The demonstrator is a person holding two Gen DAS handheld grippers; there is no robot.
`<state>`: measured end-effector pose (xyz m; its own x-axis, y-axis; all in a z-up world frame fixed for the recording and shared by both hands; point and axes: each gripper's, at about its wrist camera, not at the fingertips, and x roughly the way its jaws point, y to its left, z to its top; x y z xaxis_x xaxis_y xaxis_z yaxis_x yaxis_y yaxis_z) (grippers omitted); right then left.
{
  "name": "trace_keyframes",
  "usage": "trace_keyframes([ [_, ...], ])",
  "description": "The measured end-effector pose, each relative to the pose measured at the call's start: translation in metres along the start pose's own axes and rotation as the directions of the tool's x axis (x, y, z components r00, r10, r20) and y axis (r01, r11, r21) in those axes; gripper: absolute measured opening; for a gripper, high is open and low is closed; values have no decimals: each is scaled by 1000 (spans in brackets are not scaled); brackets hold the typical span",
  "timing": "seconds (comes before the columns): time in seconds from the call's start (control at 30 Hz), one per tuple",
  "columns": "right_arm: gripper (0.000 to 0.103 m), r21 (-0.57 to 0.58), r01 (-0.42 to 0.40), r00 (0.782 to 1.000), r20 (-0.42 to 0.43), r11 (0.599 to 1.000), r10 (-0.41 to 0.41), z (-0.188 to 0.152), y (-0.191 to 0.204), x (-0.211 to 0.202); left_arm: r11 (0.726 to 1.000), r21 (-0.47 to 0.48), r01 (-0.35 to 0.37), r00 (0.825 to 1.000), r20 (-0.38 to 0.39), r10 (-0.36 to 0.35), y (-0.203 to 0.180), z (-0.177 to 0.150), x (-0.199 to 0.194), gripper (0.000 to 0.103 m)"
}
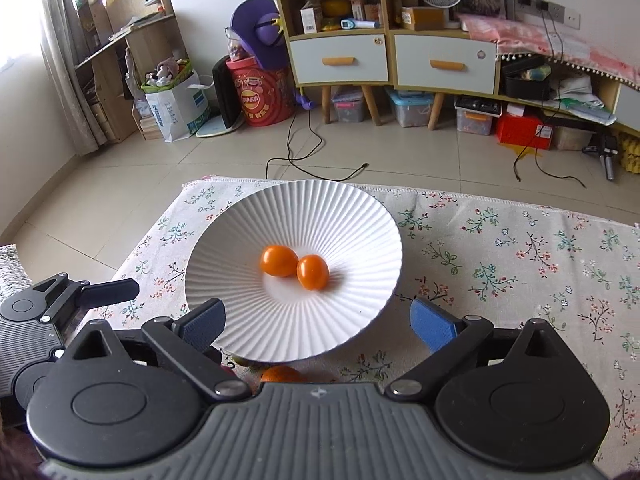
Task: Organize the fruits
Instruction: 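Open the left tool into the bowl while the right tool releases its kumquat, then move both tools back from the bowl to the fruit pile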
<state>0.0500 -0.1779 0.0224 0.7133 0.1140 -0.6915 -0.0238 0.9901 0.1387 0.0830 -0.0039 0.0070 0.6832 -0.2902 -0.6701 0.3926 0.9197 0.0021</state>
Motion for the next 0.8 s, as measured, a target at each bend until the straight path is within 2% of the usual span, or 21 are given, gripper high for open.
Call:
trace_keyframes([
  [0.23,102,-6,7,998,69,1000,-7,-21,3,-23,999,-40,-5,1000,3,6,-1,-16,-26,96],
  [0.5,102,-110,22,986,169,994,-4,-46,8,-43,999,-49,2,999,41,0,3,-38,-50,96],
  [0.7,102,-96,-30,989,138,995,43,-66,8,-40,999,-41,2,999,40,0,6,-51,-59,96],
  [0.8,102,-127,-29,989,138,991,46,-75,14,-39,999,-37,-5,999,39,7,8,-59,-61,96],
])
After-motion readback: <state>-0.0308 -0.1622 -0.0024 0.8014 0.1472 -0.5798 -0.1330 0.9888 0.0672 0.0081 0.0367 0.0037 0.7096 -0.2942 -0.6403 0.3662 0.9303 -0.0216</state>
